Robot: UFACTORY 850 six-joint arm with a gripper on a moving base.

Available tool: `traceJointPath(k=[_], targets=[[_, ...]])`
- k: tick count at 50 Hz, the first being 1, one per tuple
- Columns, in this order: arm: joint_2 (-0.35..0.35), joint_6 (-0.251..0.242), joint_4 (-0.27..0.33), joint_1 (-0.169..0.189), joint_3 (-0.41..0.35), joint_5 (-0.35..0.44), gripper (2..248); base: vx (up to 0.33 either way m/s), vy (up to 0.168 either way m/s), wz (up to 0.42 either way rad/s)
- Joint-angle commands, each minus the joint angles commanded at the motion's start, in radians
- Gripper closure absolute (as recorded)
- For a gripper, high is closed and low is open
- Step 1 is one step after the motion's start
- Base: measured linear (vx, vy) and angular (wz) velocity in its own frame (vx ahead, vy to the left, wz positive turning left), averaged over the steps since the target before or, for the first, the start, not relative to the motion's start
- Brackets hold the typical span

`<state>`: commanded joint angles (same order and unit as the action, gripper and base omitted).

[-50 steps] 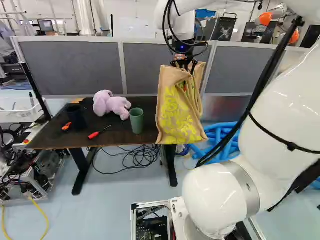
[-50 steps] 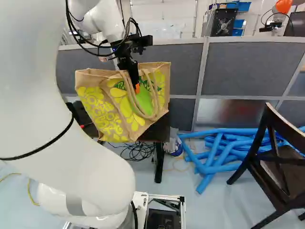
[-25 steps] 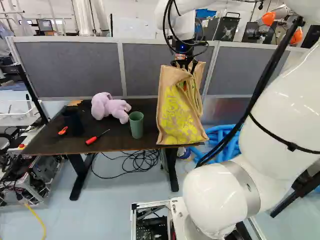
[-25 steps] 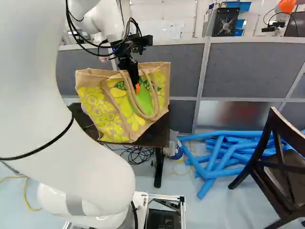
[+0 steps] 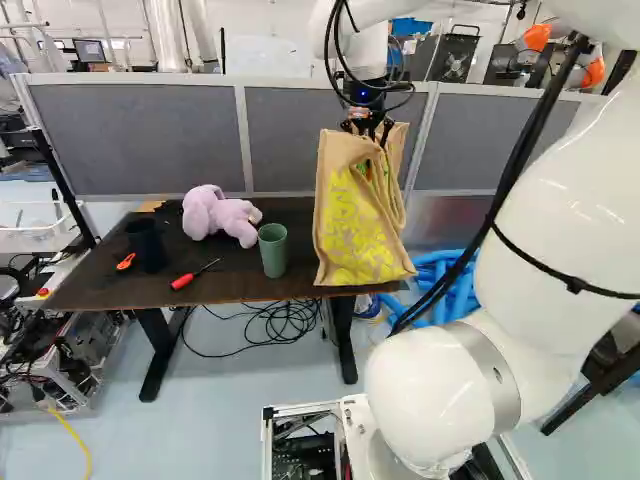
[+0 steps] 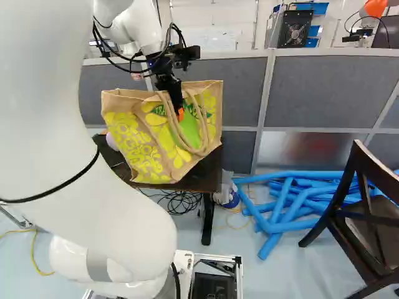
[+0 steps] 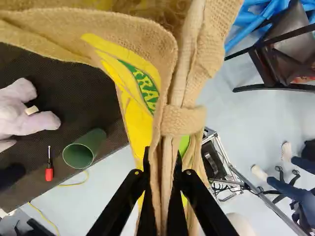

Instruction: Pick up the bag on the ground and place it on the table

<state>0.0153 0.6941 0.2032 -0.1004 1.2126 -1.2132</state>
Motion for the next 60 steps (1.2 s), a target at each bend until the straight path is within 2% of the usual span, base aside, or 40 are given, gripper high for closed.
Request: traceJointPath(k=[32, 60], targets=[[-0.109, 0.0, 0.077, 0.009, 0.114, 0.0, 229, 0.0, 0.0, 0.0], [-0.196, 0.0, 0.086, 0.015, 0.212, 0.0, 229, 0.0, 0.0, 0.0]])
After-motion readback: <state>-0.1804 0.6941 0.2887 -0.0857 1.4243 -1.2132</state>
